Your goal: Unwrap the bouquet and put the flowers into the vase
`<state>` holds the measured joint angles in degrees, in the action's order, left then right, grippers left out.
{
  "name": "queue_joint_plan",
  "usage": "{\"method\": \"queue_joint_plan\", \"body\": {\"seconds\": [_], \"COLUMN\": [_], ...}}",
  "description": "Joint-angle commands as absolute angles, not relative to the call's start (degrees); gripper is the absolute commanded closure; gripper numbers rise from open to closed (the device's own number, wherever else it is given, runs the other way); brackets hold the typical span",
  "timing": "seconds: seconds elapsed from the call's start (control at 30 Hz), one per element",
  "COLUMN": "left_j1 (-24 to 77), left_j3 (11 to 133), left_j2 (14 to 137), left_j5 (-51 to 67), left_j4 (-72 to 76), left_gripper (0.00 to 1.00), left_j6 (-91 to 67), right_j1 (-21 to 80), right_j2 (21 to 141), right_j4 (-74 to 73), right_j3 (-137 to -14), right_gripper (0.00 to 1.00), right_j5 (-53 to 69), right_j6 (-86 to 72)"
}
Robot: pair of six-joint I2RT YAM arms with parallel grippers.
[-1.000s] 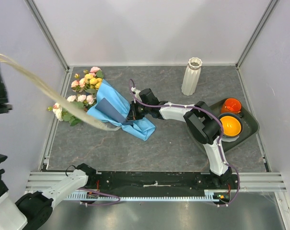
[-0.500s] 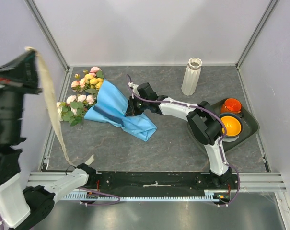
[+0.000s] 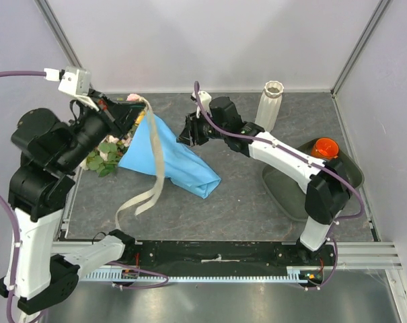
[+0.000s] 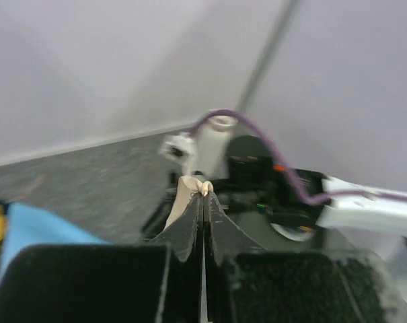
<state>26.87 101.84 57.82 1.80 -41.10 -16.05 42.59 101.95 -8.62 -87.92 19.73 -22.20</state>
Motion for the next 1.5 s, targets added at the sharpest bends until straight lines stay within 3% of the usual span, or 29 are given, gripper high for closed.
{"method": "queue_joint_plan", "body": {"seconds": [0.0,0.1,0.17,0.3,0.53,0.93,1.27,1.47], "left_j1": [27.2,27.2,27.2,27.7,35.9,54.8,58.2,58.6], "left_j3": [105.2,103.5,98.7,97.8,99.8,104.1,80.0,72.3], "left_j2": [55.8,56.9,56.8,60.9,73.0,87.0,83.7,87.0], "left_j5": [34.1,54.4,58.3,59.9,53.3,37.4,25.3,19.8], "left_j4": [-34.6,-18.9,-4.1,6.1,9.6,0.6,-1.3,-3.4], "left_gripper": [0.98,0.98,0.98,0.98,0.98,0.98,0.98,0.98], "left_j6": [-24.7,-37.3,-47.3,-54.4,-53.6,-42.3,-40.6,-39.5], "right_j1": [40.3,38.0,36.4,34.5,33.3,33.3,33.3,33.3], "right_j2": [98.7,94.8,90.8,81.1,66.2,49.4,39.6,41.2], "right_j4": [-10.7,-11.2,-11.9,-15.4,-20.1,-28.9,-31.6,-28.0], "right_j3": [-83.6,-80.3,-78.5,-73.0,-66.1,-60.2,-57.1,-54.5], "right_gripper": [0.5,0.5,0.5,0.5,0.5,0.49,0.49,0.48], "right_j5": [14.7,10.8,6.8,-3.2,-12.9,-22.0,-27.7,-25.8], "right_j6": [-21.1,-22.0,-22.8,-23.8,-24.4,-25.9,-27.5,-23.7]}}
